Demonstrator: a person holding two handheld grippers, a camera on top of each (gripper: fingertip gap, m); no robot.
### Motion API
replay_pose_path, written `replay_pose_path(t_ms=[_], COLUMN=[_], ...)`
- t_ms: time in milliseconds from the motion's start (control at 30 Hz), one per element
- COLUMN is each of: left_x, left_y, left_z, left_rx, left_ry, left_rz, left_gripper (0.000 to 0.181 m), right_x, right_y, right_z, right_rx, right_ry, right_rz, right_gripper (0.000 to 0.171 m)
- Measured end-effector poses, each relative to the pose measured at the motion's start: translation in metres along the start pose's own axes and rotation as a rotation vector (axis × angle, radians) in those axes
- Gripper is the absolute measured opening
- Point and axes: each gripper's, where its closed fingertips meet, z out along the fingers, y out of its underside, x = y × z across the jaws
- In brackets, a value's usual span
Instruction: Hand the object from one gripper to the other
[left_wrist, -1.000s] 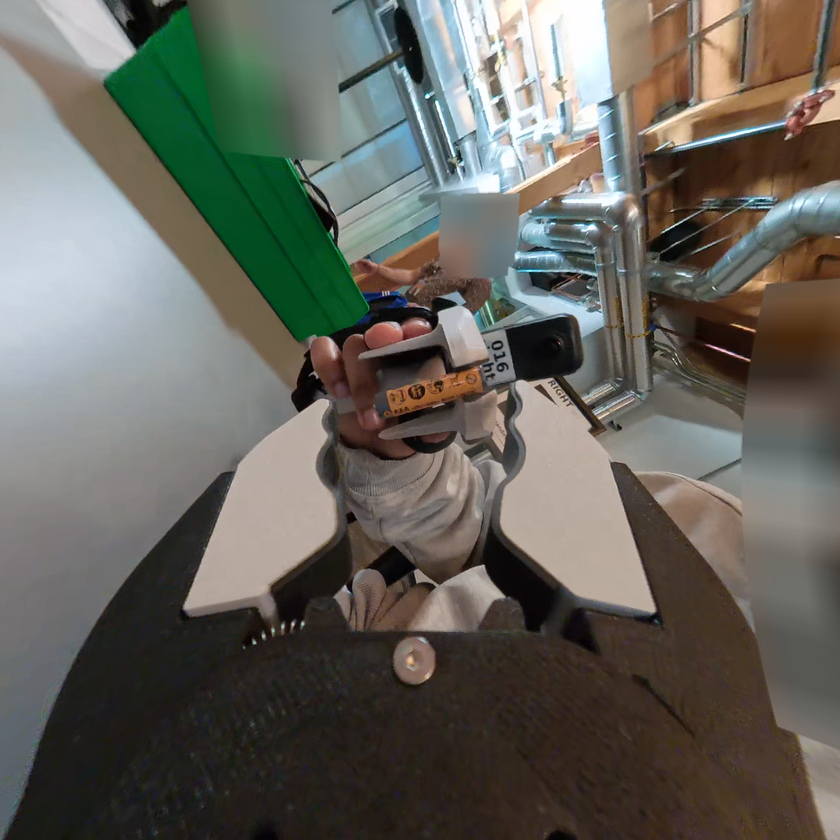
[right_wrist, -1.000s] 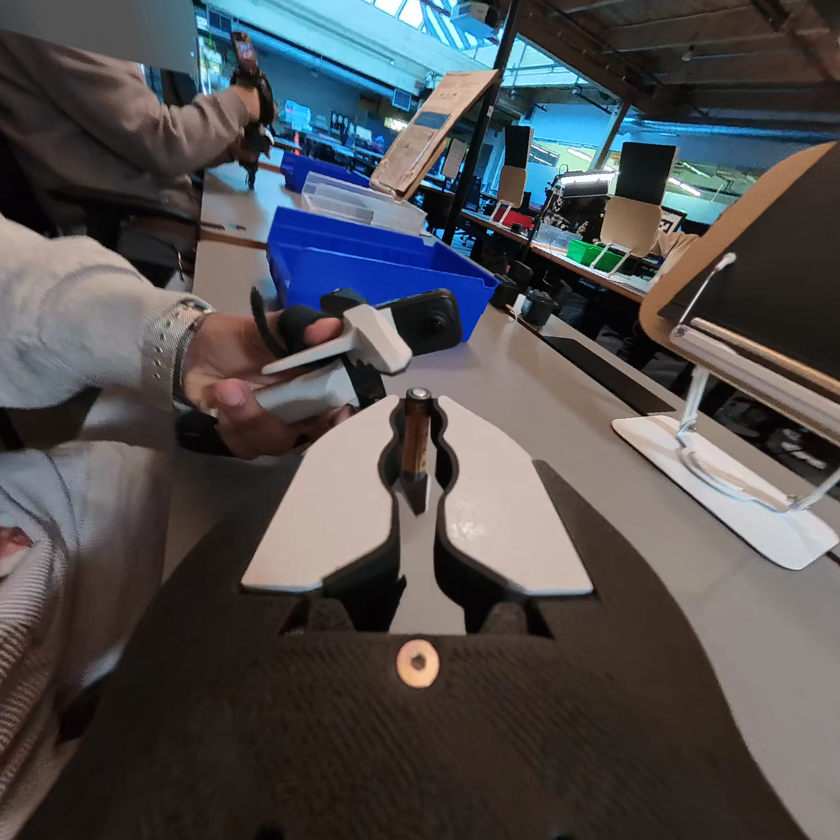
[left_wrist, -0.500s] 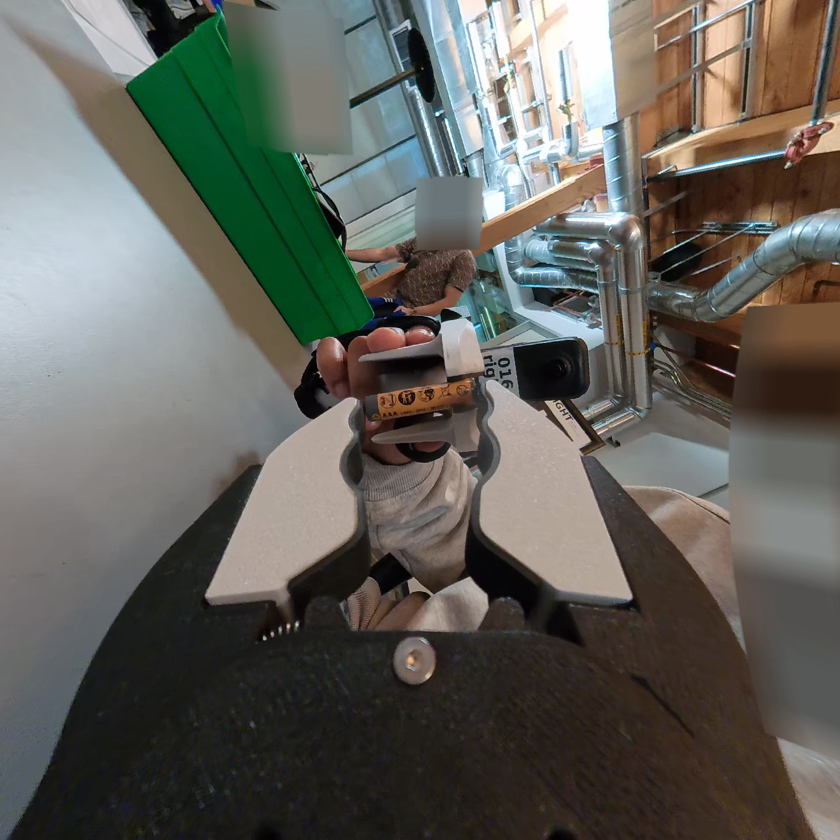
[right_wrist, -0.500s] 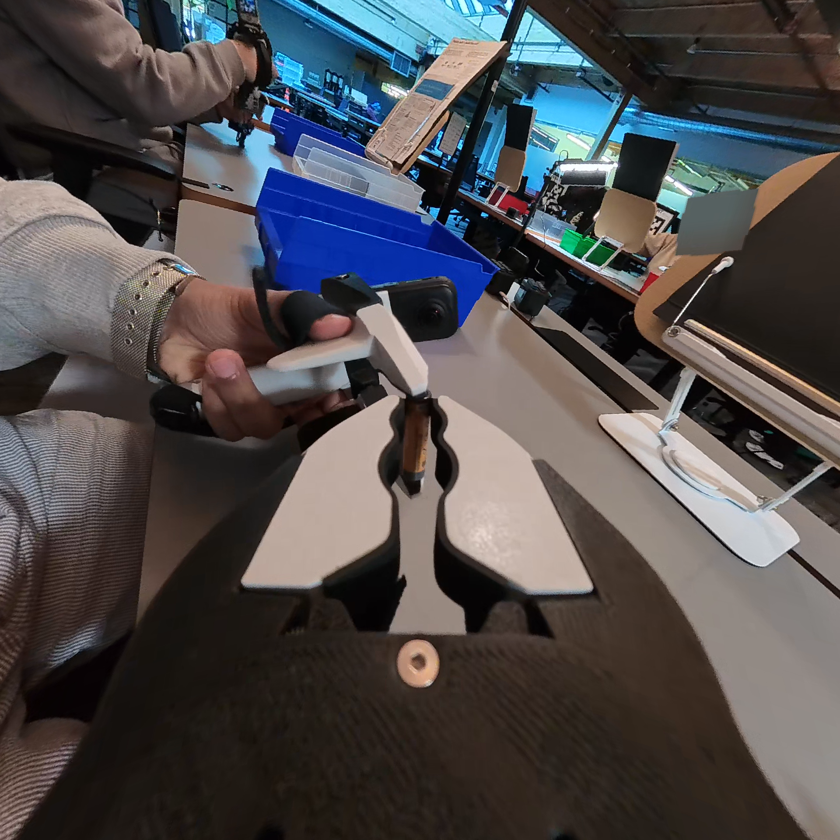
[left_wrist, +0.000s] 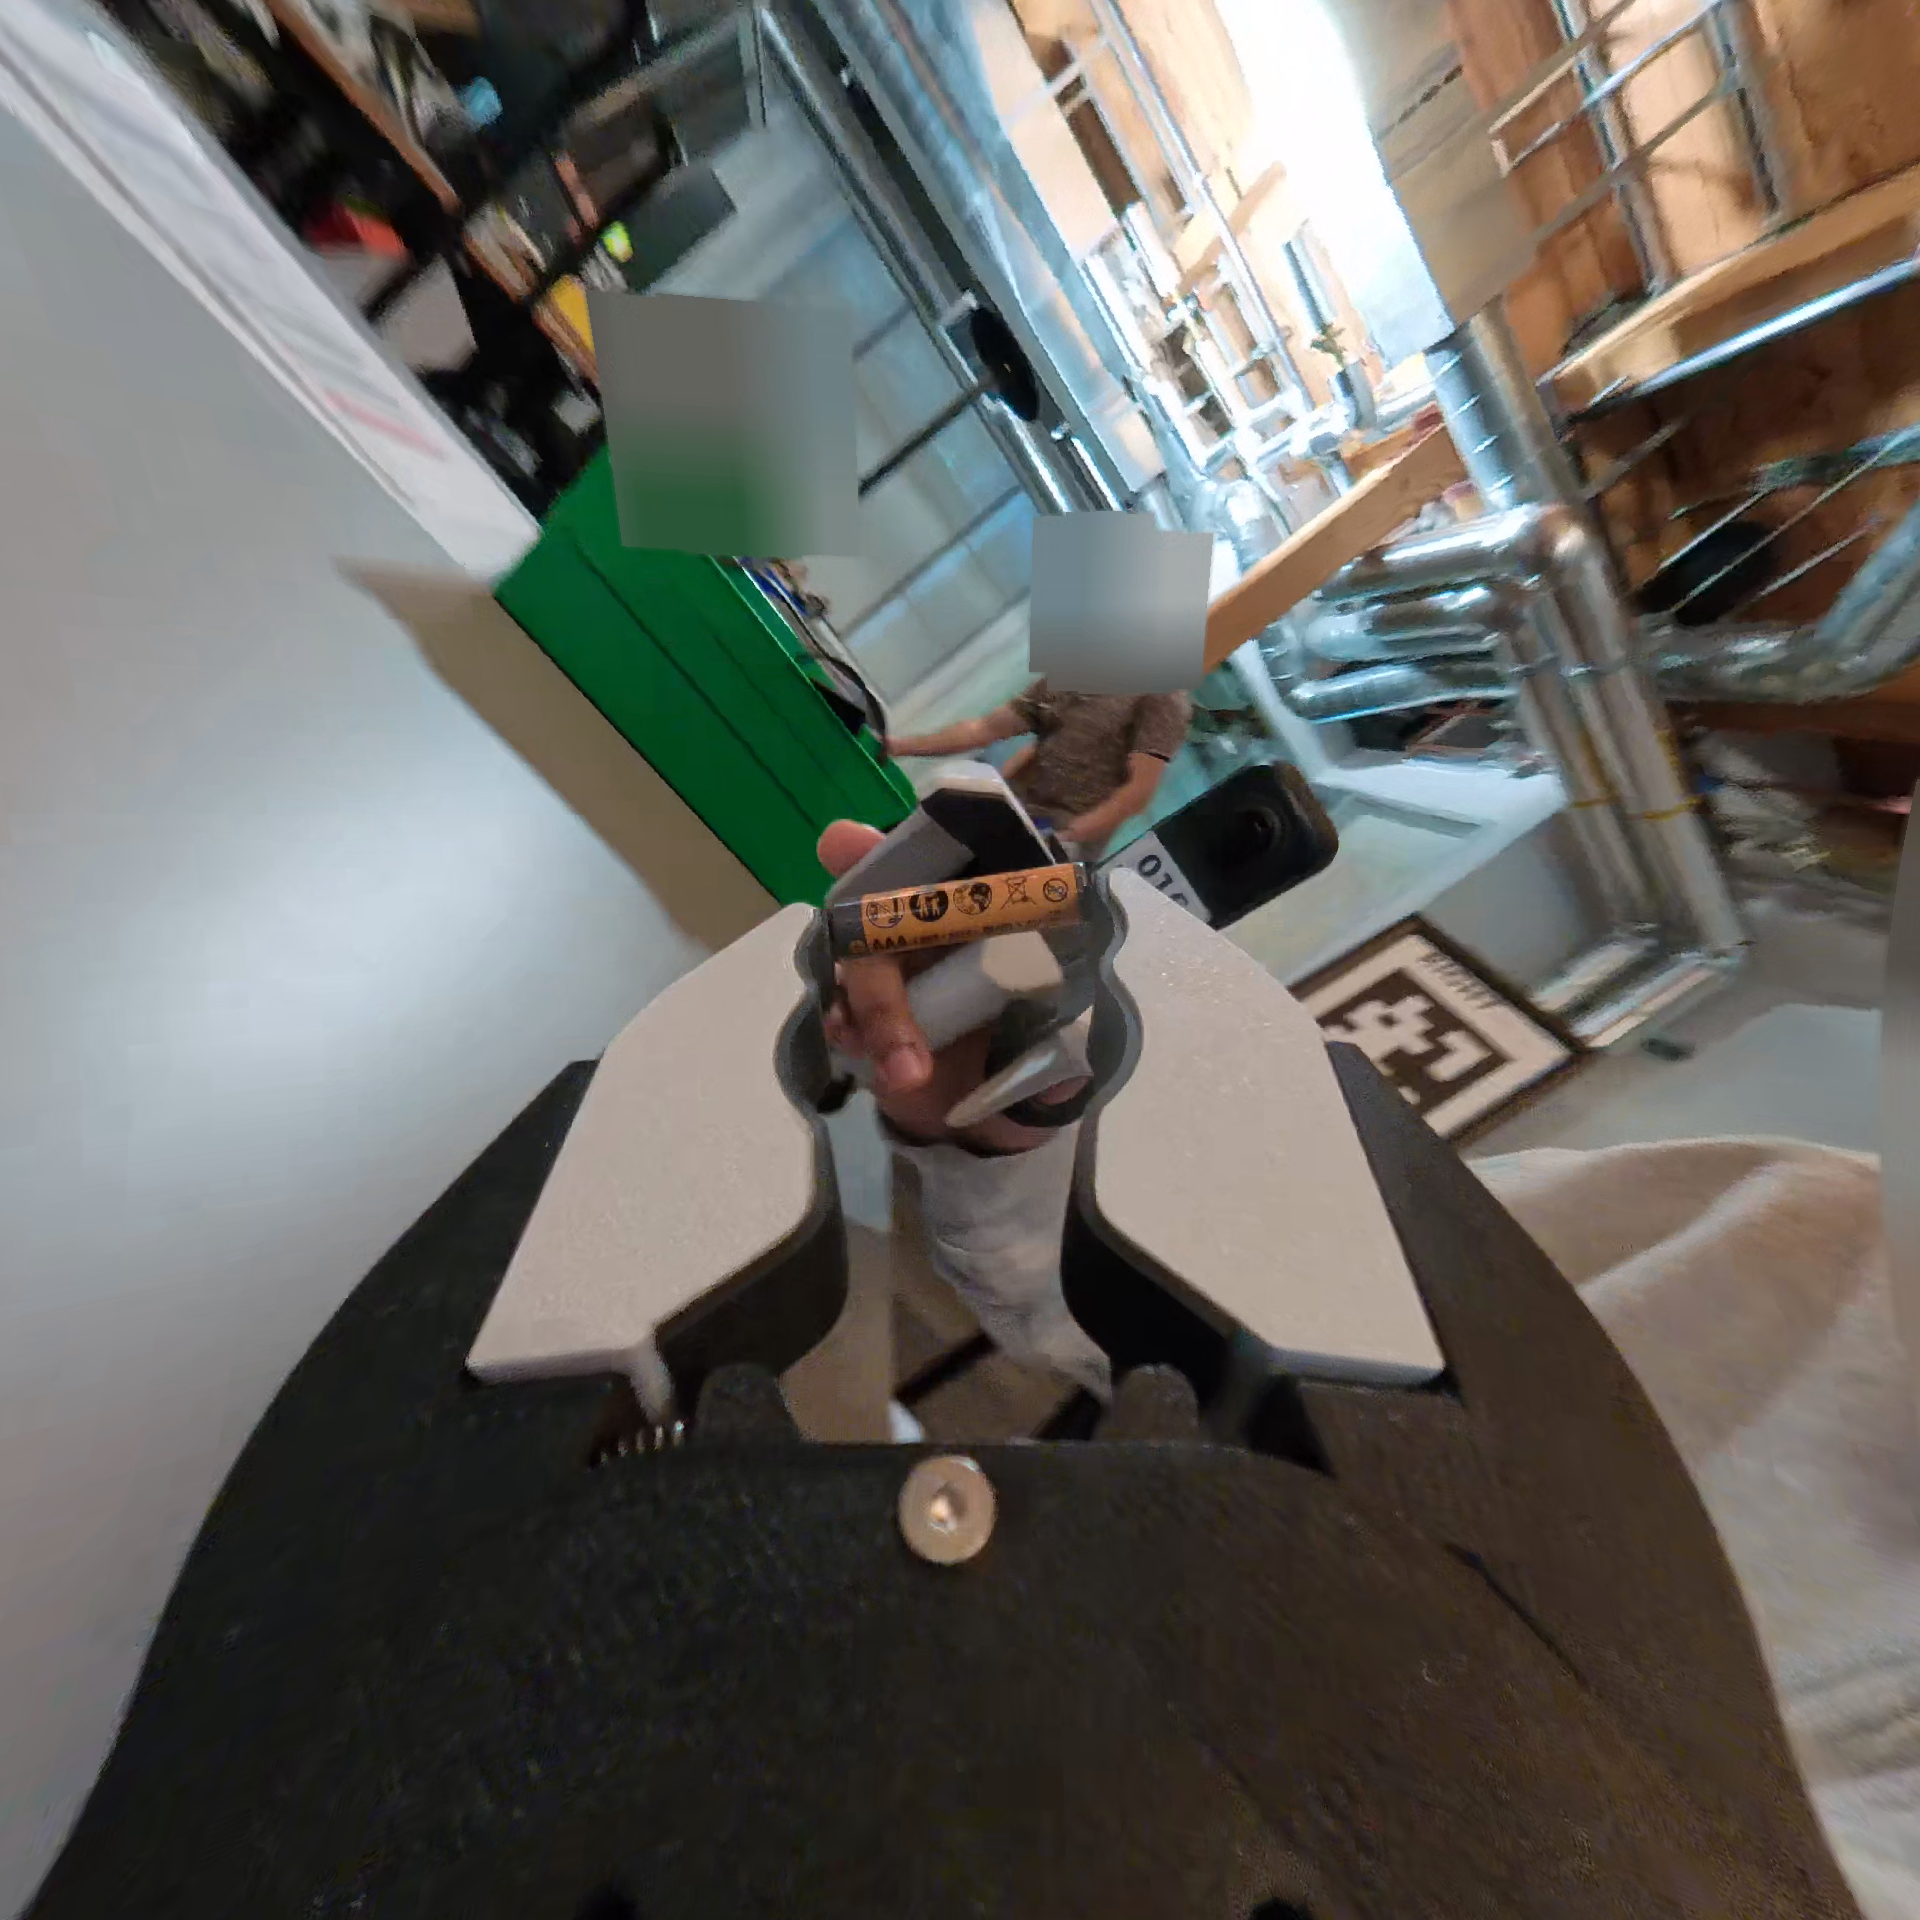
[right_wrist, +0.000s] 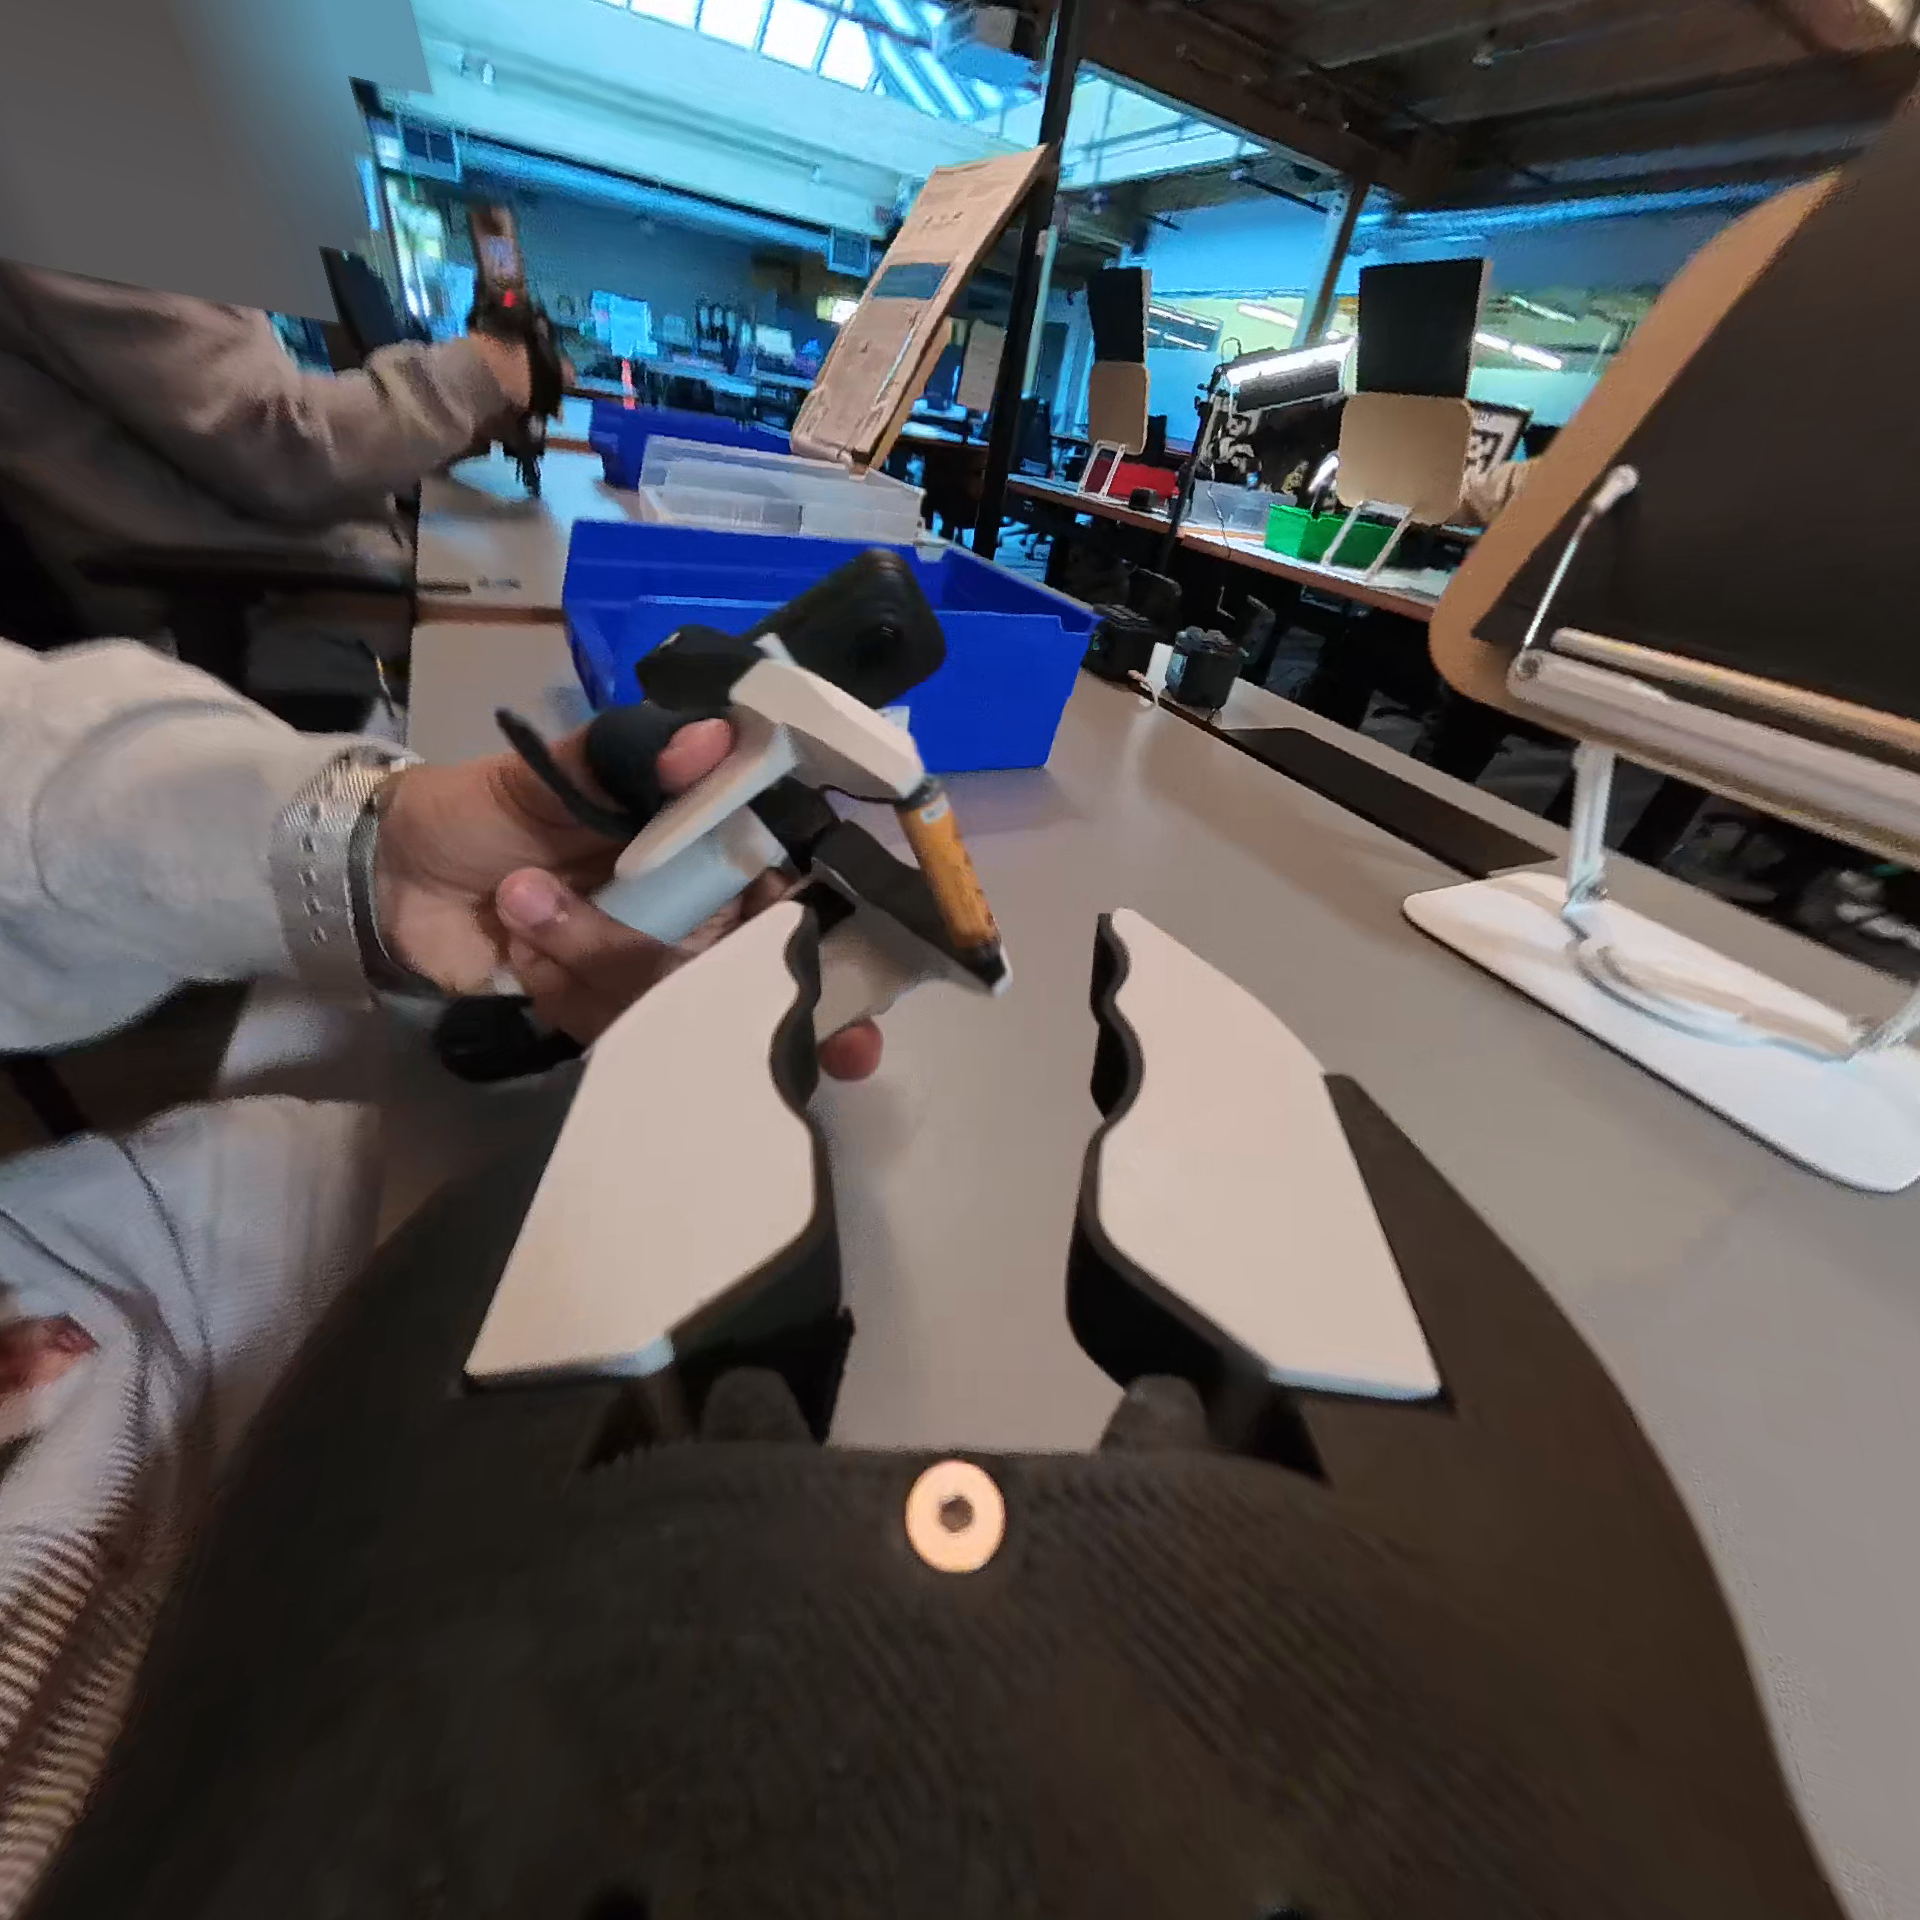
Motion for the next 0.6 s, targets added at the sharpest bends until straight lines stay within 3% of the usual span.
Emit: replay_pose_path(t_ms=[33, 200, 400, 600], left_x=[0.0, 0.012, 0.025, 0.014], left_y=[-0.005, -0.017, -0.01, 0.001], left_z=[-0.003, -0.011, -0.01, -0.007], left_rx=[0.015, 0.028, 0.005, -0.1], left_ry=[-0.03, -0.12, -0.063, -0.182], left_rz=[0.078, 0.484, 0.622, 0.858], left_gripper=[0.048, 0.048, 0.049, 0.049], right_x=[0.004, 0.021, 0.017, -0.001], right_y=[-0.002, -0.011, -0.014, -0.008], right_z=[-0.002, -0.011, -0.014, -0.009], right_rx=[0.016, 0.12, 0.19, 0.117], right_ry=[0.005, 0.006, -0.235, -0.446], right_rz=[0.046, 0.279, 0.744, 1.004], right_gripper=[0.053, 0.055, 0.043, 0.033])
